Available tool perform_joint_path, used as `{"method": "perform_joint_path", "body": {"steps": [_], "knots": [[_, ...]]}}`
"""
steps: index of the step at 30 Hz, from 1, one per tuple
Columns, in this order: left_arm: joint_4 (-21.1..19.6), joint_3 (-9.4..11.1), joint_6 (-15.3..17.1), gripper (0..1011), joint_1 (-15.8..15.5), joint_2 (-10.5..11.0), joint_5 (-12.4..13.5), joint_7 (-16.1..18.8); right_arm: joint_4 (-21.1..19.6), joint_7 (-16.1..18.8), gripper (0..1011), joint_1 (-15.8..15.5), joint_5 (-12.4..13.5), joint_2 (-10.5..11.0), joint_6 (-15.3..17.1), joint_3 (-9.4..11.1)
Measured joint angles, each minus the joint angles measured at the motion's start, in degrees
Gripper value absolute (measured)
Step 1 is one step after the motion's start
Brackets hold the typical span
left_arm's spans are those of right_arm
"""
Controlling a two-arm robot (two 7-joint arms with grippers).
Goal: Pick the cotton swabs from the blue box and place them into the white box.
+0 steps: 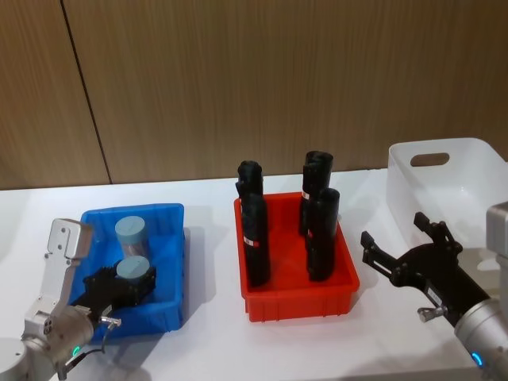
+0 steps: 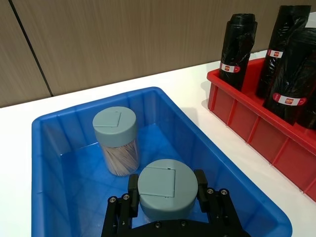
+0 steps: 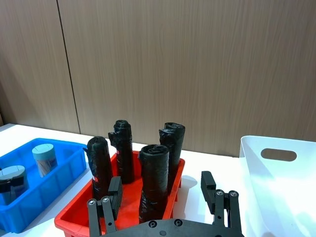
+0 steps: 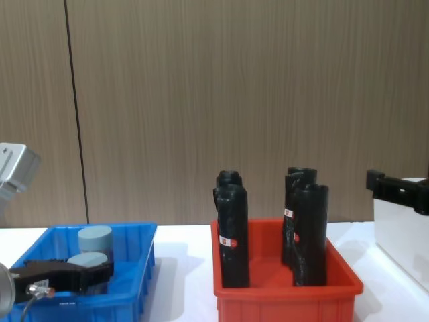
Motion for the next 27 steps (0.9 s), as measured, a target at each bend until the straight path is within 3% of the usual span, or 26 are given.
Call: {"method": "perform_joint_path", "body": {"steps": [11,18,27], "knots": [[-3.6,-0.4,-1.0,673,1.0,0.8,1.5,0.7,0.0,0.0,1001,0.0,0.0,0.0,0.0,0.0],[-9.6,-0.7,-1.7,673,2.2,1.8,3.2,0.3,0.0,0.0,1002,0.0,0.0,0.0,0.0,0.0],[-16.9,-0.9,-1.6,672,3.1,2.7,3.6,-2.2,0.0,0.0,1002,0.0,0.0,0.0,0.0,0.0]]}}
